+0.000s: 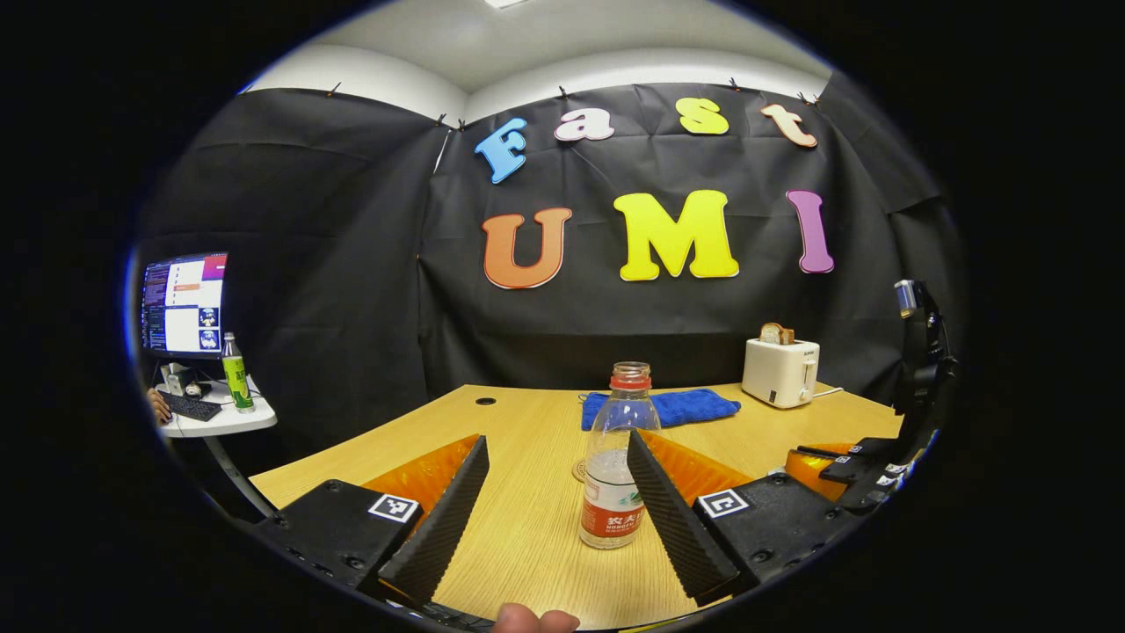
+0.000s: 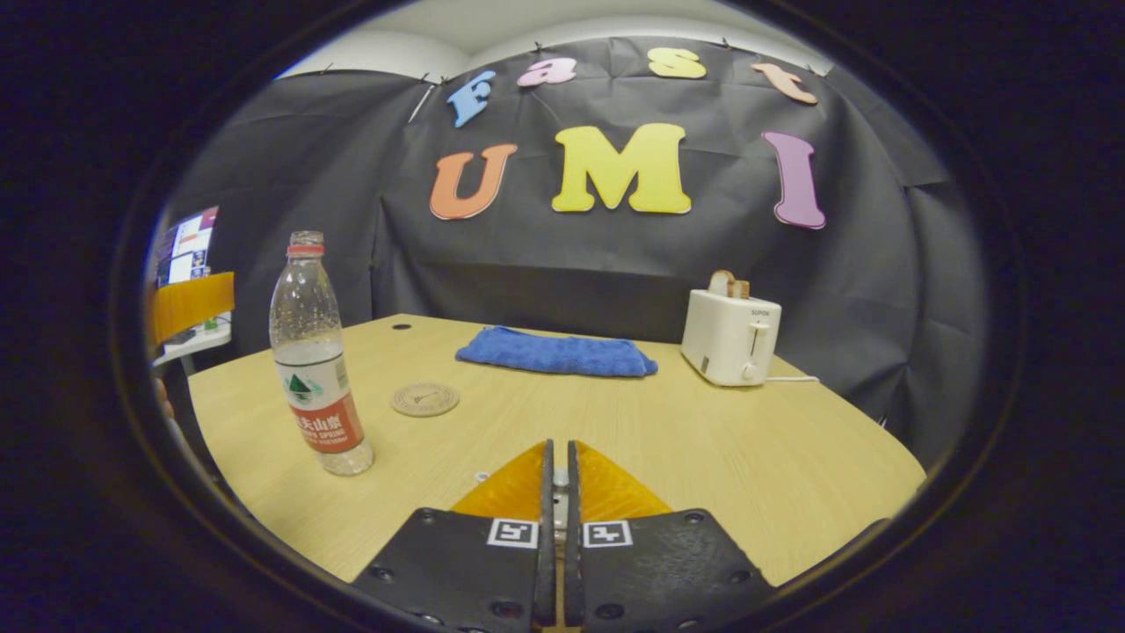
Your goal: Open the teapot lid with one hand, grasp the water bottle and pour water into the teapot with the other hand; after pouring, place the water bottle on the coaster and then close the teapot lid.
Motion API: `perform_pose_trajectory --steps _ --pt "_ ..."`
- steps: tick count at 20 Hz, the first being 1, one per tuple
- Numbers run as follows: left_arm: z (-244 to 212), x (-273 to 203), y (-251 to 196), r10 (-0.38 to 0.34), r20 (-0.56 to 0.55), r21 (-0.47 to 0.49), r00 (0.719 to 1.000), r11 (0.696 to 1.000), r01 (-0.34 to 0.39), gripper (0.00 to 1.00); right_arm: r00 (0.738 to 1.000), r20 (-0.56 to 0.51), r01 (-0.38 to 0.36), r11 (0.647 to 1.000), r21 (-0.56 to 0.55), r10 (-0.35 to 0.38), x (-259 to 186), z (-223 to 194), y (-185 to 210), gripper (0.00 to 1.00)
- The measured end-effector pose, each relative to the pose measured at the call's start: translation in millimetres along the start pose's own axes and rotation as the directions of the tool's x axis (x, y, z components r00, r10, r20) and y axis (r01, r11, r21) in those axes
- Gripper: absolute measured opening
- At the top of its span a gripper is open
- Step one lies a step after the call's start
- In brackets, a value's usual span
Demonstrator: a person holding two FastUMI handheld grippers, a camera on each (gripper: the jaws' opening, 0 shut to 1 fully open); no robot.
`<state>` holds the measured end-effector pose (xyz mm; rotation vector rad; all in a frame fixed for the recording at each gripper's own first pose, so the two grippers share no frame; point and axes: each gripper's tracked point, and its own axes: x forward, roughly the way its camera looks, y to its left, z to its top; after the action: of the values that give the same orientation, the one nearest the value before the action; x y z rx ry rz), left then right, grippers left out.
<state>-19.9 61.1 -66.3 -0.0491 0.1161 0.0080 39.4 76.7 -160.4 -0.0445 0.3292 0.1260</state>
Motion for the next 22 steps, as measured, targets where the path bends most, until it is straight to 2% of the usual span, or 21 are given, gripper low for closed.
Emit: perform_pose_trajectory --steps 3,7,12,16,22 --pt "-3.5 1.2 -1.2 -0.006 -0.008 -0.012 1.000 1.000 0.006 0.99 1.000 0.001 -0.008 1.000 -0.012 0.008 -0.2 0.7 0.0 0.00" --pt "-15.4 1.1 -5.3 -0.030 -0.029 -0.014 0.999 0.999 0.030 0.99 0.999 0.022 -0.024 1.000 0.012 0.023 -0.8 5.3 0.8 0.00" --pt "-42.0 2.0 -23.1 -0.103 -0.100 -0.036 0.990 0.994 0.100 0.99 0.996 0.086 -0.031 0.999 0.036 0.028 -7.9 29.7 -1.8 0.00" --pt "-70.1 3.8 -41.4 -0.170 -0.182 -0.083 0.968 0.984 0.157 1.00 0.994 0.109 -0.026 0.999 0.036 0.022 -17.4 42.7 -9.0 0.00" --pt "-95.5 19.8 -51.9 -0.180 -0.232 -0.042 0.956 0.984 0.175 0.99 0.992 0.122 -0.016 0.999 0.030 0.012 -33.0 49.0 -18.5 0.00"
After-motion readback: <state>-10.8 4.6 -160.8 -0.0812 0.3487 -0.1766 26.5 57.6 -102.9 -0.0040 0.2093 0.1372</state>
